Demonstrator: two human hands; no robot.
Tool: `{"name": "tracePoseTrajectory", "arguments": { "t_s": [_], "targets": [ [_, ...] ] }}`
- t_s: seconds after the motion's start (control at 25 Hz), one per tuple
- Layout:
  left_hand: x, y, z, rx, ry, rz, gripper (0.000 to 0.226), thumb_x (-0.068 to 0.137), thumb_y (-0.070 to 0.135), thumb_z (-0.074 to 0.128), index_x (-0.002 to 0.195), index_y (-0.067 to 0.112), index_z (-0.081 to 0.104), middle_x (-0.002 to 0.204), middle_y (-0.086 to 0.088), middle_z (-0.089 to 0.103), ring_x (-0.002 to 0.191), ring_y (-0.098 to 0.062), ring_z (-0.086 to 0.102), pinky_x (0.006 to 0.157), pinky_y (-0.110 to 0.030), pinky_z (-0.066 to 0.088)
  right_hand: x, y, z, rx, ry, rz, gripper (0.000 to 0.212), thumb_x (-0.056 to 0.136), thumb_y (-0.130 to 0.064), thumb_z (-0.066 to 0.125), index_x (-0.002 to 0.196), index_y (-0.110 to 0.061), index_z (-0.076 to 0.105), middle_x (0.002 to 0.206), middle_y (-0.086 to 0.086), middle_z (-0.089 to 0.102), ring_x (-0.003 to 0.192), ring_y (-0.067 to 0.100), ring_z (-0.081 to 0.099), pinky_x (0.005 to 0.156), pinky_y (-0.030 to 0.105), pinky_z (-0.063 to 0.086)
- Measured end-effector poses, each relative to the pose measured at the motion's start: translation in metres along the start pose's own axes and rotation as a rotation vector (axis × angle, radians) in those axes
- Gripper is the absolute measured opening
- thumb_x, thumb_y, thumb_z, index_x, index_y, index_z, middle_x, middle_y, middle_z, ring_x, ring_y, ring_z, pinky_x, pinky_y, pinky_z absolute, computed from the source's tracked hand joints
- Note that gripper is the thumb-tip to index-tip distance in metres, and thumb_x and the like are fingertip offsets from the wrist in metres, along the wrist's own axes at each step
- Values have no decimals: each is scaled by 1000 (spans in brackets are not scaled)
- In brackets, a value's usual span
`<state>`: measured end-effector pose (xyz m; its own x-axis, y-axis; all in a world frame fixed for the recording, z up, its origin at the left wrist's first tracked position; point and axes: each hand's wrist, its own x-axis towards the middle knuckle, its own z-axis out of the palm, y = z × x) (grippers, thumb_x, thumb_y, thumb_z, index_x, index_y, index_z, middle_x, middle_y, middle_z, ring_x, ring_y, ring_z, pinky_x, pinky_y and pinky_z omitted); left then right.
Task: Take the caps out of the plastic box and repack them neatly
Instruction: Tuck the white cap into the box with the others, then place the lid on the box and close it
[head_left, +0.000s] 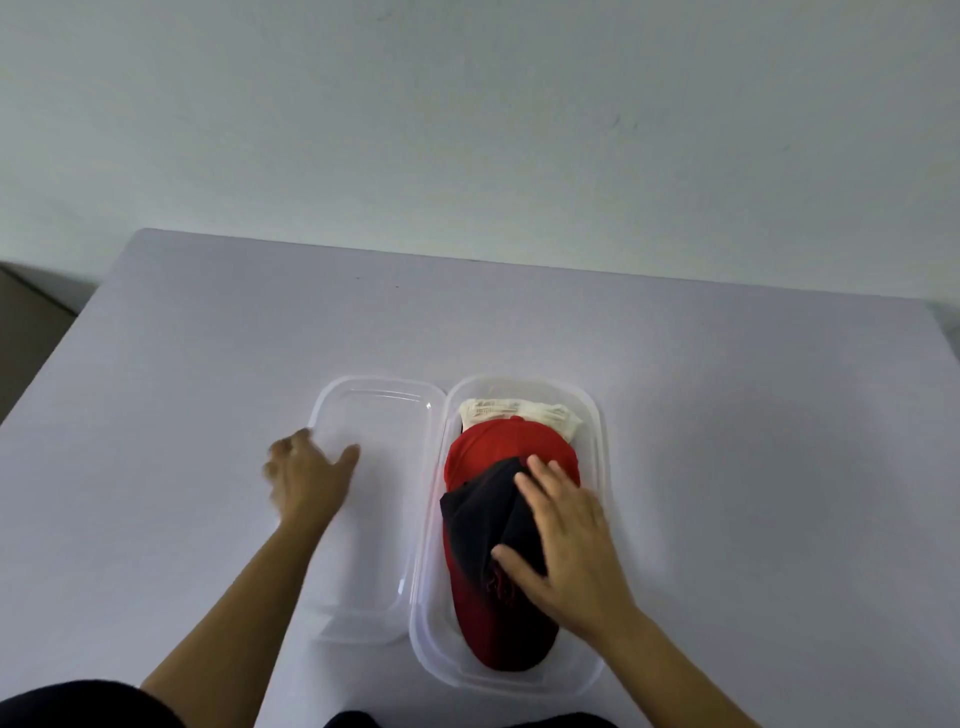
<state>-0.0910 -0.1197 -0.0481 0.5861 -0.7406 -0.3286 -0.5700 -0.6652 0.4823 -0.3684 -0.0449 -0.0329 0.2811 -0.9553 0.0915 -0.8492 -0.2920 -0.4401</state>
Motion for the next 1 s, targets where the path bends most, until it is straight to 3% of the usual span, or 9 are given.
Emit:
{"name": "tracePoseTrajectory", "arguments": {
  "t_s": [0.04, 0.12, 0.24, 0.4, 0.56, 0.64, 0.72, 0.88, 1.0],
  "targets": [
    [3, -20, -3, 92, -17, -161, 79, 78, 47, 68, 136, 4, 35, 142, -18, 32, 127, -40, 33, 99, -53, 36, -10, -2, 13, -60, -37, -8, 72, 89, -65, 31, 147, -25, 18, 159, -5, 9, 146, 14, 6, 115, 38, 10],
    [1, -47, -5, 171, -87, -304, 91, 75, 57, 66, 137, 0, 30, 143, -21, 27, 129, -40, 26, 101, -55, 32, -16, 2, 34, -110, -80, 7, 78, 88, -68, 28, 149, -27, 4, 159, -9, -9, 146, 14, -4, 115, 39, 5],
    [-2, -64, 0, 115, -92, -200, 79, 79, 53, 63, 133, 0, 41, 143, -21, 26, 131, -39, 22, 102, -54, 32, -12, 8, 44, -152, -96, 23, 82, 86, -69, 26, 149, -25, -3, 159, -8, -15, 146, 13, -10, 114, 39, 5],
    [-2, -67, -6, 29, -68, -148, 63, 81, 46, 65, 122, 2, 48, 136, -19, 37, 126, -38, 30, 96, -53, 39, -11, 8, 46, -188, -88, 42, 86, 84, -68, 35, 150, -23, 3, 157, -3, 3, 145, 12, -15, 117, 42, 13],
    [-16, -58, -37, -282, -98, -59, 42, 82, 32, 70, 101, 5, 44, 108, -17, 61, 82, -31, 63, 75, -45, 53, -11, 4, 40, -201, -127, 62, 86, 84, -67, 36, 149, -19, 10, 157, 0, 10, 145, 16, -5, 112, 44, 18],
    [-28, -44, -61, -380, -91, 18, 41, 79, 25, 74, 106, 11, 47, 105, -13, 65, 67, -27, 67, 75, -45, 57, -13, 1, 38, -187, -157, 63, 84, 85, -67, 35, 149, -19, 9, 157, 2, 9, 144, 17, 0, 112, 44, 16],
    [-41, -25, -85, -344, -36, 155, 46, 78, 22, 74, 117, 20, 49, 105, -8, 67, 65, -26, 68, 75, -41, 56, -14, -2, 34, -166, -177, 63, 84, 85, -69, 32, 149, -21, 6, 158, 0, 2, 144, 17, -5, 114, 43, 10],
    [-69, 20, -131, -256, 212, 412, 56, 83, 26, 69, 132, 32, 43, 103, 4, 69, 76, -29, 69, 87, -44, 51, -10, -17, 9, 99, -147, 130, 82, 83, -71, 23, 147, -28, -5, 155, -11, -15, 143, 8, -17, 117, 34, -5],
    [-99, 54, -149, -490, 184, 429, 62, 85, 24, 65, 137, 43, 36, 98, 8, 66, 62, -15, 68, 76, -36, 54, 5, -39, -26, 521, -10, 339, 77, 86, -63, 31, 149, -26, 4, 159, -9, 1, 143, 2, 1, 117, 28, 7]
  ]
}}
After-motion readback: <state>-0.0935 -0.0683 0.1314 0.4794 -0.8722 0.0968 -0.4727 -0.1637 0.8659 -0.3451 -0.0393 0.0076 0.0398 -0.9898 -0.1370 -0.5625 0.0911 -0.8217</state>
